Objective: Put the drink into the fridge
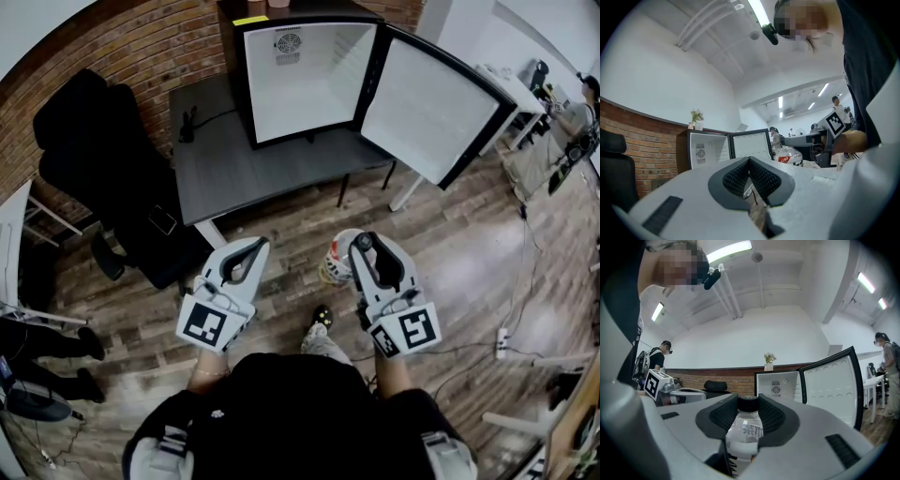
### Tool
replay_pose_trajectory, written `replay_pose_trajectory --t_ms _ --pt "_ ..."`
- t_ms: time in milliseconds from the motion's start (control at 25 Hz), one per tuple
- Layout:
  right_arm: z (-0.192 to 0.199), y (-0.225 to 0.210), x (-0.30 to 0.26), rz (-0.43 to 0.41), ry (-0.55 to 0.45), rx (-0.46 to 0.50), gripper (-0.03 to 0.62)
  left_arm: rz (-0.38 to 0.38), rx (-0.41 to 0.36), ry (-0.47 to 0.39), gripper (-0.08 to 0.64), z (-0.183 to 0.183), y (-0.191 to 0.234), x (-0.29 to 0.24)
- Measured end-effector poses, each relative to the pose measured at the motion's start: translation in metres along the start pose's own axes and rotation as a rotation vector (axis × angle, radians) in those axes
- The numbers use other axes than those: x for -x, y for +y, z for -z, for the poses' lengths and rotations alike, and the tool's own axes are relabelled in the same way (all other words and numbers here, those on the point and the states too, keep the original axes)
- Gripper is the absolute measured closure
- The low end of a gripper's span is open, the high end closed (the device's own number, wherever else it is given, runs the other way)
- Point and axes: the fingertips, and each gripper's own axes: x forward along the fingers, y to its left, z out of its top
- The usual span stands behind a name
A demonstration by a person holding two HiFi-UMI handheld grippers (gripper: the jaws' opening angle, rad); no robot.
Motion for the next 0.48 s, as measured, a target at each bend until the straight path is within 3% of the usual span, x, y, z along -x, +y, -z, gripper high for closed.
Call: replay_pose_trajectory --t_ms 480 --pt "0.006 -0.073 -0.058 -0.072 0.016 -0.022 0.459 -0.047 0.016 0.025 0.563 0.000 0.022 -0.083"
